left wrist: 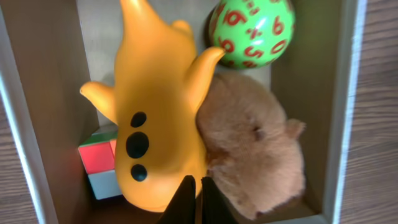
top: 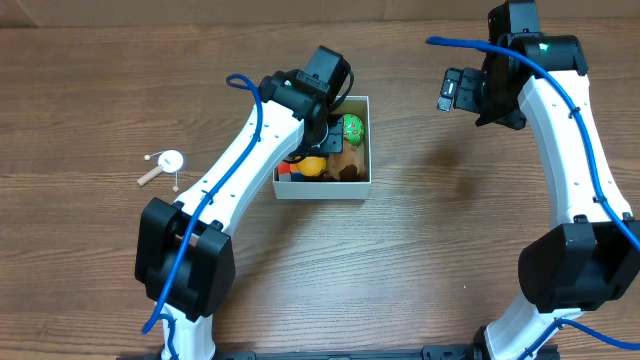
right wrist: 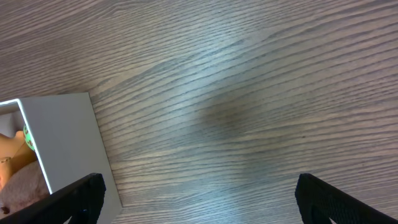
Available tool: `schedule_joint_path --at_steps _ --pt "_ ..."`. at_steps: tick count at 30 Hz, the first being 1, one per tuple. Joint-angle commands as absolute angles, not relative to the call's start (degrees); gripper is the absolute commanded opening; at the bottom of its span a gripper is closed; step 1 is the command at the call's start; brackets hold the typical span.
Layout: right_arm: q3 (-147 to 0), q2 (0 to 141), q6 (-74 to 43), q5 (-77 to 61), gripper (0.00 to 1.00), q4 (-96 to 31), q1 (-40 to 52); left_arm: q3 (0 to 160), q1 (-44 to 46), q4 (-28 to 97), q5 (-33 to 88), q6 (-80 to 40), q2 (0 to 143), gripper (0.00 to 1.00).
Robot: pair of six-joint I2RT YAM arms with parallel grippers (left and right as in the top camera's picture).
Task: Pack container
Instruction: 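Carry the yellow dog right into the white box and lower it, then open the left gripper and raise it out of the box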
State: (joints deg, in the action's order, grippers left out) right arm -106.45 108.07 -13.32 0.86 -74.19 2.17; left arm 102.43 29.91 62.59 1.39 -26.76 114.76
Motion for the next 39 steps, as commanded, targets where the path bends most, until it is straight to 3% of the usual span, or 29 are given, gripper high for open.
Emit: schedule_joint_path --at_steps 1,11,26,39 --pt "-107.3 106.7 -13.5 1.4 1.0 -74.0 1.8 99.6 30.0 61.3 -0.1 -25.7 117.8 0.07" --pt "-107.3 106.7 -13.5 1.4 1.0 -74.0 1.8 98.7 29.4 65.6 -9.8 -26.9 118.9 0.07" --pt "-107.3 106.7 -13.5 1.4 1.0 -74.0 1.8 100.0 28.5 66.9 -6.9 -27.2 118.2 0.07" --pt "-107.3 106.7 -13.5 1.4 1.0 -74.0 1.8 109.4 27.2 68.3 -6.2 -27.3 111.7 0.2"
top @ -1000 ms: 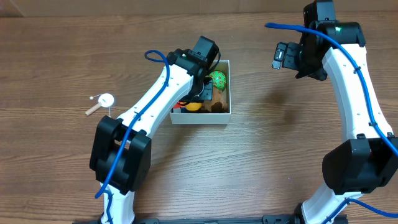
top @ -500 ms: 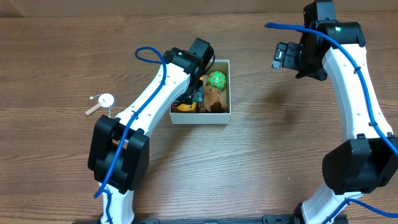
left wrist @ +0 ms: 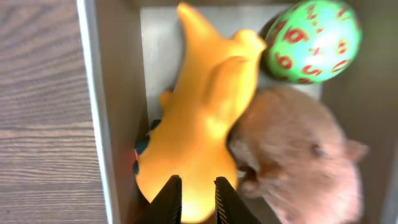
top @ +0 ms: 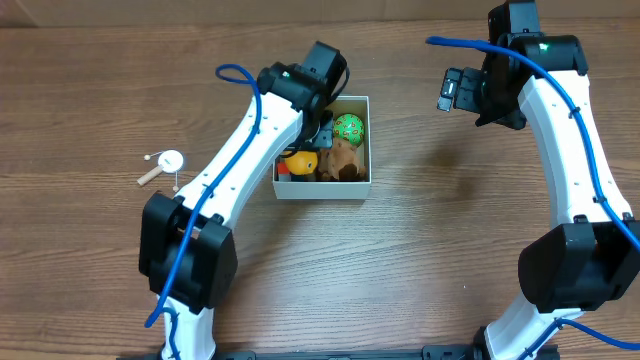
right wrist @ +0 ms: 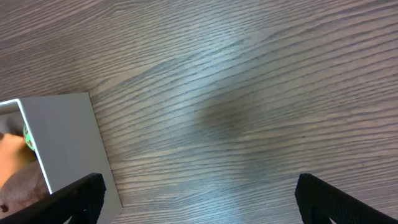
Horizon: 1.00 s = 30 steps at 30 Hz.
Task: Pack container
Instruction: 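Open the left gripper and raise it out of the box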
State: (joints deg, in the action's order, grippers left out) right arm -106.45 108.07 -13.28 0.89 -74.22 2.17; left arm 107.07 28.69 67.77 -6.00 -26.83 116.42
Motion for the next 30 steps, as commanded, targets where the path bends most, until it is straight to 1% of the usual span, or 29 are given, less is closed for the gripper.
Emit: schedule_joint_path --at_steps 1,6,13,16,20,25,30 --pt "-107.3 106.7 -13.5 1.4 1.0 -74.0 1.8 109.4 26.6 68.8 -6.7 -27.3 111.2 0.2" --pt "-107.3 106.7 -13.5 1.4 1.0 -74.0 1.8 109.2 21.4 74.1 -9.8 -28.6 110.3 0.22" --pt "-107.3 106.7 -13.5 1.4 1.0 -74.0 1.8 108.9 13.1 78.2 -9.1 -30.2 110.3 0.21" --pt "-107.3 106.7 -13.5 1.4 1.0 -74.0 1.8 108.9 11.6 79.1 -9.2 -29.5 110.3 0.21" --pt "-107.3 106.7 -13.5 1.4 1.0 -74.0 1.8 108.9 10.7 79.8 -13.0 -29.6 110.3 0.23" --pt "-107.3 106.7 -13.5 1.4 1.0 -74.0 1.8 108.3 6.6 80.2 -12.2 -33.9 110.3 0.22" --pt "-107.3 106.7 -13.5 1.4 1.0 -74.0 1.8 107.6 1.5 82.3 -14.7 -31.8 110.3 0.23"
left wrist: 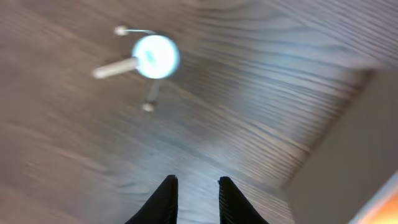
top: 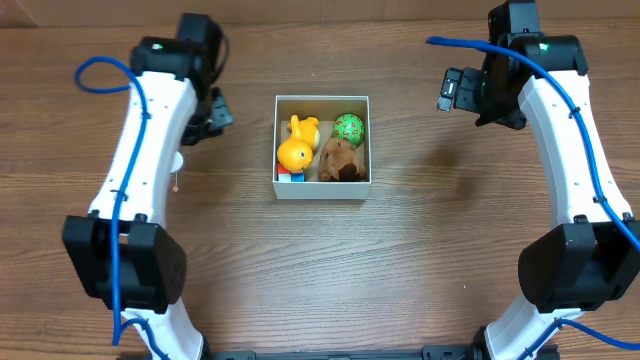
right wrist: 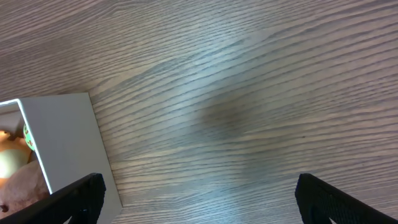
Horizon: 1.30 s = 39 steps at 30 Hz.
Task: Pack container
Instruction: 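Open the left gripper and raise it out of the box, then lower the left gripper onto the white toy's wooden handle and grasp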
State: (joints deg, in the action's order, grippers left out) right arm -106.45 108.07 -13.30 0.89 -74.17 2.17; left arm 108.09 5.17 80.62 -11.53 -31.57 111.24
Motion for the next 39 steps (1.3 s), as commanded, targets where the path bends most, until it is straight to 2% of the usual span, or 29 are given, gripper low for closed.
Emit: schedule_joint_path --at_steps 1,4,7,13,17,21,29,34,37,39 --pt "-107.3 106.7 -13.5 1.4 1.0 -74.0 1.8 107.6 0.5 83.2 -15.4 -31.6 110.3 0.23" --pt "-107.3 106.7 -13.5 1.4 1.0 -74.0 1.8 107.4 -2.8 85.6 -17.0 -28.2 110.3 0.28" --pt "-107.3 106.7 -13.5 1.4 1.0 -74.0 1.8 107.2 -6.0 87.7 -17.0 -23.2 110.3 0.49" --pt "-107.3 106.7 -13.5 1.4 1.0 -74.0 1.8 106.2 -9.9 88.2 -16.8 -11.2 110.3 0.57" --pt "-107.3 106.7 -13.5 1.4 1.0 -74.0 1.8 103.6 -10.7 86.3 -13.5 -1.0 110.3 0.6" --pt "-107.3 106.7 -13.5 1.4 1.0 -74.0 1.8 100.1 -10.7 81.2 -7.6 10.6 110.3 0.69" --pt "-107.3 106.7 -13.5 1.4 1.0 -74.0 1.8 93.1 -10.8 72.2 -5.0 27.7 110.3 0.61" --pt "-107.3 106.7 -13.5 1.4 1.0 -74.0 1.8 88.7 -10.9 66.8 -5.0 33.8 110.3 0.65" --pt "-107.3 106.7 -13.5 1.4 1.0 -74.0 1.8 85.6 -11.0 62.8 -4.8 39.0 110.3 0.72" --pt "-107.3 106.7 -13.5 1.4 1.0 -74.0 1.8 84.7 -11.2 61.4 -4.9 41.6 110.3 0.71"
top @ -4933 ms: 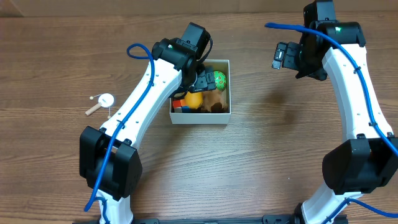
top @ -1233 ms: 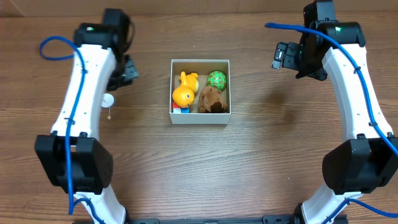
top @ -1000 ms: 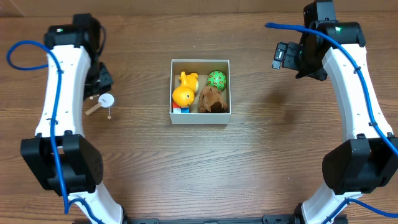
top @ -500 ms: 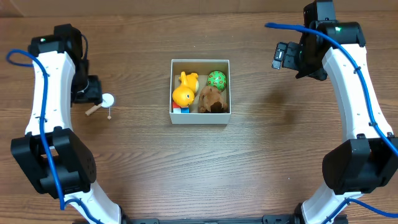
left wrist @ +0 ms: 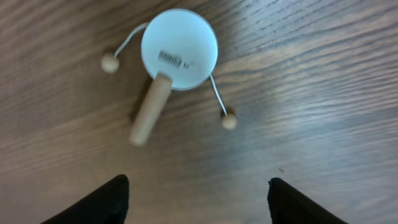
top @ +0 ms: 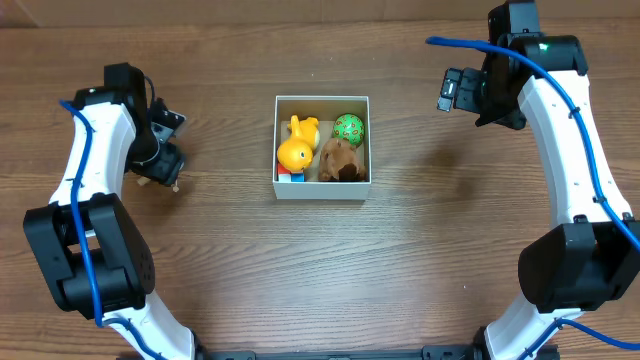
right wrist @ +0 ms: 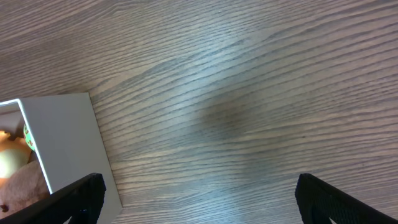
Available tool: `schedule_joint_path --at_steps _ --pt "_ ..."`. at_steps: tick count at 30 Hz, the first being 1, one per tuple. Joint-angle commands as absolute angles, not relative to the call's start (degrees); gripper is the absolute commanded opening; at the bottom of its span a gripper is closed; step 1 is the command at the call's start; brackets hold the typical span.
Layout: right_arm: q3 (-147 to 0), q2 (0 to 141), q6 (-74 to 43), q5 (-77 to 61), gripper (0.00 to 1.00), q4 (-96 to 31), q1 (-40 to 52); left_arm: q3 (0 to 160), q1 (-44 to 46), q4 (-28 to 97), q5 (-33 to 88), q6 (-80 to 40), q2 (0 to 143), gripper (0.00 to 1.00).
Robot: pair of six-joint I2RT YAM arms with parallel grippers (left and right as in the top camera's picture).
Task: Pack container
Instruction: 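Lower the left gripper onto the white toy's wooden handle and grasp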
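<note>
A white box [top: 322,190] in the middle of the table holds a yellow toy [top: 295,150], a green ball [top: 348,127], a brown plush [top: 340,160] and a coloured cube [top: 287,177]. A small white pellet drum [left wrist: 179,48] with a wooden handle [left wrist: 149,109] and two beads on strings lies on the table at the left. My left gripper [left wrist: 198,200] hovers open over it, fingers [left wrist: 112,199] wide apart and empty. In the overhead view the left gripper [top: 158,168] covers the drum. My right gripper [right wrist: 205,199] hangs open and empty, right of the box.
The wooden table [top: 420,260] carries nothing else. A corner of the box [right wrist: 62,143] shows at the left of the right wrist view. The right arm [top: 570,130] stands along the right side, the left arm [top: 90,170] along the left.
My left gripper has moved from the back left of the box to just over the pellet drum, and its fingers have gone from a narrow gap to wide open. The right arm is unchanged.
My left gripper was first down in the box, fingers together at the yellow toy. Then its fingers stood slightly apart above the toy, which stayed in the box. Then the gripper was left of the box, and now it is open over the drum.
</note>
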State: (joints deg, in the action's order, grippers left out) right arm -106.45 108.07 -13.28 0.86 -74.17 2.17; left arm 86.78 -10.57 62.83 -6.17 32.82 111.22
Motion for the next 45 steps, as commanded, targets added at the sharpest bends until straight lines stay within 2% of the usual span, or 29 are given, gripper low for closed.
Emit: schedule_joint_path --at_steps 1,9,18,27,35,37,40,42,45 --pt "-107.3 106.7 -13.5 1.4 1.0 -74.0 1.8 84.5 -11.4 60.5 -4.8 42.1 110.3 0.71" --pt "-107.3 106.7 -13.5 1.4 1.0 -74.0 1.8 84.4 -14.9 56.1 -4.4 47.5 111.0 0.68" --pt "-107.3 106.7 -13.5 1.4 1.0 -74.0 1.8 84.4 -18.4 56.0 3.2 50.7 116.1 0.66" --pt "-107.3 106.7 -13.5 1.4 1.0 -74.0 1.8 84.4 -18.4 54.0 3.4 52.8 120.6 0.7" --pt "-107.3 106.7 -13.5 1.4 1.0 -74.0 1.8 84.4 -18.3 50.9 3.0 52.8 122.1 0.7" --pt "-107.3 106.7 -13.5 1.4 1.0 -74.0 1.8 84.4 -18.3 50.9 3.0 52.8 122.2 0.64" --pt "-107.3 106.7 -13.5 1.4 1.0 -74.0 1.8 84.4 -18.3 50.9 3.0 52.7 122.2 0.36" --pt "-107.3 106.7 -13.5 1.4 1.0 -74.0 1.8 84.4 -18.3 50.9 3.0 52.3 122.2 0.23" --pt "-107.3 106.7 -13.5 1.4 1.0 -74.0 1.8 84.4 -18.3 50.9 3.0 51.2 122.2 0.18"
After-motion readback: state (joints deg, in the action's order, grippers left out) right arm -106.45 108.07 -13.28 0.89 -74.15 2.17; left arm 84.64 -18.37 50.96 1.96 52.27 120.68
